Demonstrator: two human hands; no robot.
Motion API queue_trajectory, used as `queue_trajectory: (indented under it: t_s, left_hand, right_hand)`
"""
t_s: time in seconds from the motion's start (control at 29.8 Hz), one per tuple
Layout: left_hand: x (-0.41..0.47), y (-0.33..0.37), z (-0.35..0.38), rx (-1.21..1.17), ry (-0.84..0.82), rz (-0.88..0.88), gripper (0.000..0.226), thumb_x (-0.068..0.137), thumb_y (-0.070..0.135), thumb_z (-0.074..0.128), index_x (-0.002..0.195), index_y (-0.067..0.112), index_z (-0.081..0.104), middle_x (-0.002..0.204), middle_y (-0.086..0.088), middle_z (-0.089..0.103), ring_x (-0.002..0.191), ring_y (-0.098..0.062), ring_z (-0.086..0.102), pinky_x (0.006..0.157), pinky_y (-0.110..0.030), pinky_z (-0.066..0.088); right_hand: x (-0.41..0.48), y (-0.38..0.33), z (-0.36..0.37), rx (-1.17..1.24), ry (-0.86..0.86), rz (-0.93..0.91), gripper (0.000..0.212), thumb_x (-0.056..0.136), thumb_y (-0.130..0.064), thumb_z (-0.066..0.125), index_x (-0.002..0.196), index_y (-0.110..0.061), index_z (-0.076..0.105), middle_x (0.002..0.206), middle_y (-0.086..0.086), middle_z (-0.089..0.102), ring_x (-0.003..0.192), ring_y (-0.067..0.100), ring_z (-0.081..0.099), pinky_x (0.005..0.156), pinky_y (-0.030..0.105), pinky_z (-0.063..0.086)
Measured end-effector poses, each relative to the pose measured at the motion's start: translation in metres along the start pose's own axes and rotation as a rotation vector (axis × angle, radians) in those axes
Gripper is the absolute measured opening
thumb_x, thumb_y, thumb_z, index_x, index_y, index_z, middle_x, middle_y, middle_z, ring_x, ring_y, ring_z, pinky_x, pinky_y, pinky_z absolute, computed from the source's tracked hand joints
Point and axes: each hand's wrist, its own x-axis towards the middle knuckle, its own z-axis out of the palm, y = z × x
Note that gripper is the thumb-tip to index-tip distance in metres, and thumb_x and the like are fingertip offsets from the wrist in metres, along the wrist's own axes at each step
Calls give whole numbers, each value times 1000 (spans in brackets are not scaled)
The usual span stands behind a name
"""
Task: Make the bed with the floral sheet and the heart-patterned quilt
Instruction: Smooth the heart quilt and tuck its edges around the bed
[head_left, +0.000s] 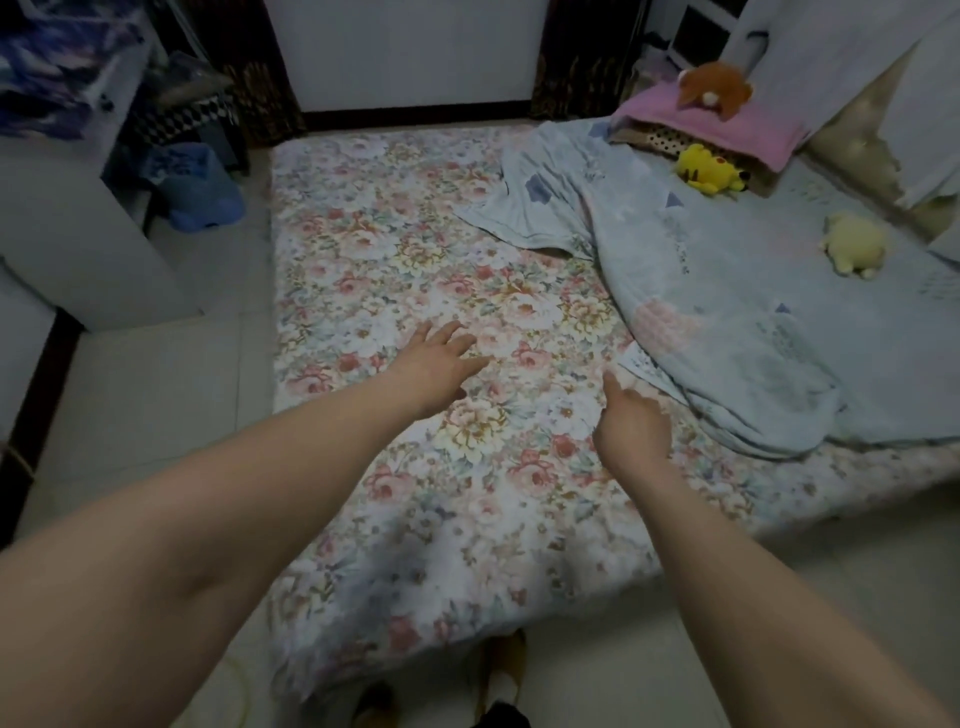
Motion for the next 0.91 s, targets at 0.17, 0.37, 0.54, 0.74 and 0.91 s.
queue_trajectory:
  t_s: [0.17, 0.37, 0.54, 0.74, 0.91]
  left_hand:
    - [-63, -44, 24, 17, 11, 22, 63, 102, 39, 48, 156, 29, 17, 165, -5, 8, 151, -30, 0, 121, -54, 8]
    - [-106, -81, 38, 9, 139, 111, 63, 101, 43, 47, 156, 31, 19, 164, -3, 12, 152, -28, 2, 121, -52, 9]
    - [-135, -110, 34, 29, 254, 254, 66, 100, 43, 49, 156, 33, 15, 165, -4, 10, 152, -29, 2, 121, -53, 4]
    - [-177, -169, 21, 53, 548, 402, 64, 95, 42, 51, 154, 28, 29, 161, -10, 24, 150, -33, 12, 120, -57, 10]
    - [-213, -246, 26, 87, 629, 458, 63, 95, 43, 47, 154, 27, 28, 160, -10, 25, 149, -35, 15, 119, -57, 11]
  right_hand:
    - [-61, -59, 12, 71, 92, -35, 66, 100, -22, 48, 157, -23, 14, 140, 10, 50, 124, 32, 48, 96, 42, 43]
    - [-111, -102, 26, 181, 305, -183, 55, 101, -24, 44, 154, -20, 28, 137, 10, 55, 119, 32, 52, 96, 48, 46]
    - [-141, -121, 10, 134, 401, -279, 53, 101, -27, 45, 152, -21, 34, 141, 12, 53, 124, 33, 51, 98, 50, 45]
    - [-191, -159, -27, 65, 502, -302, 51, 104, -36, 38, 153, -28, 30, 148, 12, 46, 133, 33, 44, 107, 51, 38]
    - [-217, -233, -36, 81, 568, -179, 50, 103, -38, 38, 152, -26, 33, 149, 13, 45, 135, 35, 42, 107, 51, 37]
